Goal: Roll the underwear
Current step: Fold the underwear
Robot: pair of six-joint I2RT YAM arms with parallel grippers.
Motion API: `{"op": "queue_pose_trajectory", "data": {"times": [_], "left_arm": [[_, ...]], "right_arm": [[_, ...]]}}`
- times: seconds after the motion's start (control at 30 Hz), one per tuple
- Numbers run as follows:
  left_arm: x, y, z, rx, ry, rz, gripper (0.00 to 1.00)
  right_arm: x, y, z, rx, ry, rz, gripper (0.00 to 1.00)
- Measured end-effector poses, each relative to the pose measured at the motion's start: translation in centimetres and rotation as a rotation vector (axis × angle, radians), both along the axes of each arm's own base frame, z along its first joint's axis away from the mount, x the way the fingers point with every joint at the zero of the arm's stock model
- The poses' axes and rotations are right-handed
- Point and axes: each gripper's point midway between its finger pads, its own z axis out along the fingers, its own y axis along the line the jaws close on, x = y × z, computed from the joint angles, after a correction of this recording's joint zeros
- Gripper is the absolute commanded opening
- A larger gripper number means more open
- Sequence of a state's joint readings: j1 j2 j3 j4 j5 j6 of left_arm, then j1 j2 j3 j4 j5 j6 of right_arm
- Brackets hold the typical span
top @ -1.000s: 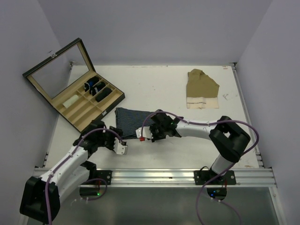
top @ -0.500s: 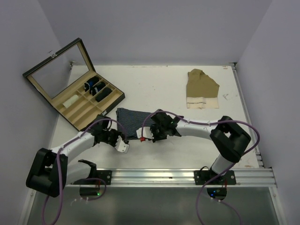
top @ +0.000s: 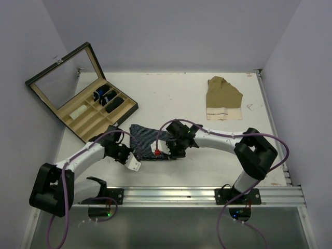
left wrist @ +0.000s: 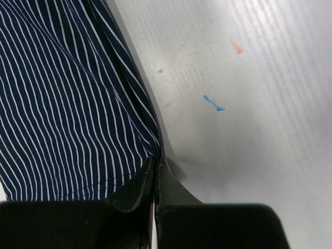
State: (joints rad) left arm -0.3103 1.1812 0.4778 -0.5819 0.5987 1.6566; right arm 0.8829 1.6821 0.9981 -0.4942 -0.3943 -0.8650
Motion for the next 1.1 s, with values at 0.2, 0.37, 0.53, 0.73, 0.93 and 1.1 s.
{"op": "queue_pose_trajectory", "data": {"times": [0.2, 0.37, 0.53, 0.73, 0.93, 1.1], "left_arm": [[-1.7, -0.2, 2.4, 0.003, 0.135, -0.015, 0.0], [-2.6, -0.8, 4.1, -0.007, 0.279, -0.004, 0.0], [-2.2, -1.5, 4.8, -0.01, 0.412, 0.029, 0.0], [0.3, -2.8, 5.9, -0.01, 0.531, 0.085, 0.0], [4.1, -3.8, 6.8, -0.023, 0.591, 0.133, 0.0], [4.2, -3.5, 6.4, -0.005, 0.626, 0.148, 0.0]], "right_arm": [[-2.1, 0.1, 1.3, 0.011, 0.13, -0.01, 0.0], [-4.0, -0.3, 3.0, 0.03, 0.268, -0.034, 0.0], [-3.6, -1.6, 4.0, 0.047, 0.396, -0.105, 0.0], [-1.3, -2.4, 4.9, 0.069, 0.537, -0.173, 0.0], [-0.6, -2.6, 5.5, 0.064, 0.66, -0.158, 0.0], [-0.8, -3.0, 5.4, 0.055, 0.702, -0.152, 0.0]]}}
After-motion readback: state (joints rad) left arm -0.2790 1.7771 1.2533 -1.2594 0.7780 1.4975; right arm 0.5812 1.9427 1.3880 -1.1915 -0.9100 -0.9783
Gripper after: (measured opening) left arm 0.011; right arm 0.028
